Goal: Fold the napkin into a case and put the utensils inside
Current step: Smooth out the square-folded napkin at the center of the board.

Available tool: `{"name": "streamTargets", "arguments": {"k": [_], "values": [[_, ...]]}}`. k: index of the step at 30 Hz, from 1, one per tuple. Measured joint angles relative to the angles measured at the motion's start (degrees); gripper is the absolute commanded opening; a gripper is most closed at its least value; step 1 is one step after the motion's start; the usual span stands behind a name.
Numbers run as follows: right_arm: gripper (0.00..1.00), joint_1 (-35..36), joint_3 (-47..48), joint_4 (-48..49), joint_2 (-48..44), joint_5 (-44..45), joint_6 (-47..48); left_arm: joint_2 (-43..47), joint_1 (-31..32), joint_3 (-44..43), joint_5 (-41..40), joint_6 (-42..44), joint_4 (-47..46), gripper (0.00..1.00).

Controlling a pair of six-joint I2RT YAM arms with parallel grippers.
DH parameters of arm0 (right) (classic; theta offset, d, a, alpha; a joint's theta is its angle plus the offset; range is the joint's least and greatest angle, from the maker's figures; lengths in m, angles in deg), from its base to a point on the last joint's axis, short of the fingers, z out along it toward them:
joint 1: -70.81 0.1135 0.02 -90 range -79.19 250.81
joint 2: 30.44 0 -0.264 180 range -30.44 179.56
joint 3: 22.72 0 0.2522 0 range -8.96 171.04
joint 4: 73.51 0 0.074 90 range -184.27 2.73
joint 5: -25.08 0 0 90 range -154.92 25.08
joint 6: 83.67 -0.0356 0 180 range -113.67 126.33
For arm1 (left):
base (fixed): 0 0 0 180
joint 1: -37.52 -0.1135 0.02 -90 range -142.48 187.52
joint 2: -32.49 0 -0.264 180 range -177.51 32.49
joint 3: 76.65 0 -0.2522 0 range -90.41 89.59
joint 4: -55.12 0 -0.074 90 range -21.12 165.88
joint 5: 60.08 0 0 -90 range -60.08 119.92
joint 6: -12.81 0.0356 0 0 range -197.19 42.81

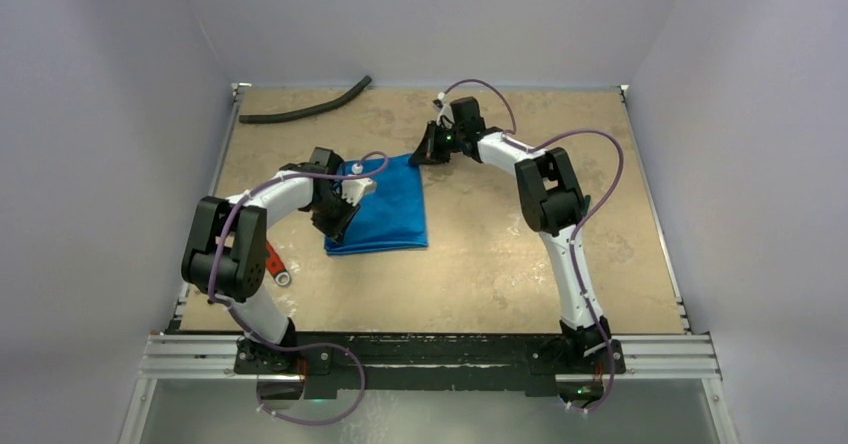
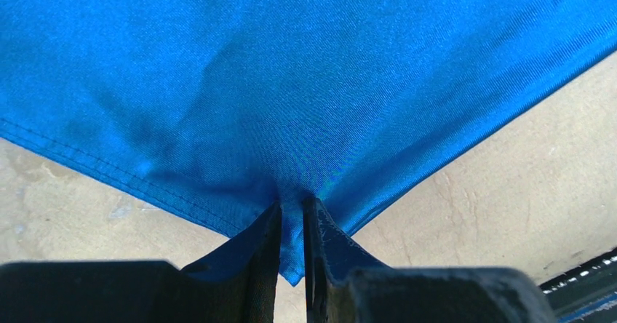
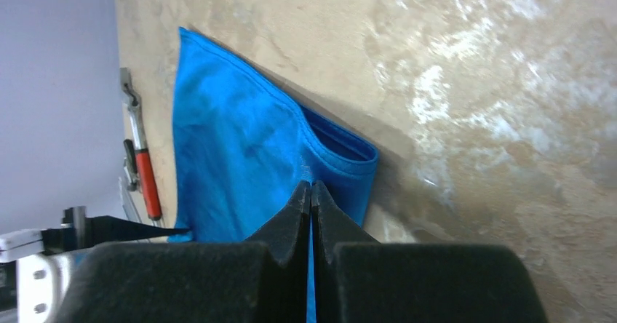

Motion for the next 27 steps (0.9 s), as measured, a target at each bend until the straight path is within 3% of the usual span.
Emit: {"name": "streamTargets", "arguments": {"k": [6, 14, 20, 22, 27], "values": [[0.0, -0.8, -6.2, 3.4, -1.1, 0.7, -1.0, 0.2, 0.0, 0.1, -4.6, 1.6, -1.4, 0.16], [0.0, -2.1, -23.0, 7.8, -12.0, 7.4, -2.4, 0.3, 0.0, -0.1, -8.8, 4.3, -3.6, 0.22], [0.0, -3.1, -29.3, 9.2, -16.3, 10.5, -3.1, 0.2, 0.0, -4.2, -7.7, 4.6, 0.4, 0.43], [0.01, -3.1, -29.8, 9.1, -17.0, 11.5, -3.0, 0.2, 0.0, -7.6, -6.4, 4.6, 2.9, 0.56], [0.09, -3.1, -29.9, 8.9, -19.4, 13.0, -3.0, -0.3, -1.7, -17.5, -1.9, 4.5, 8.5, 0.62]]}}
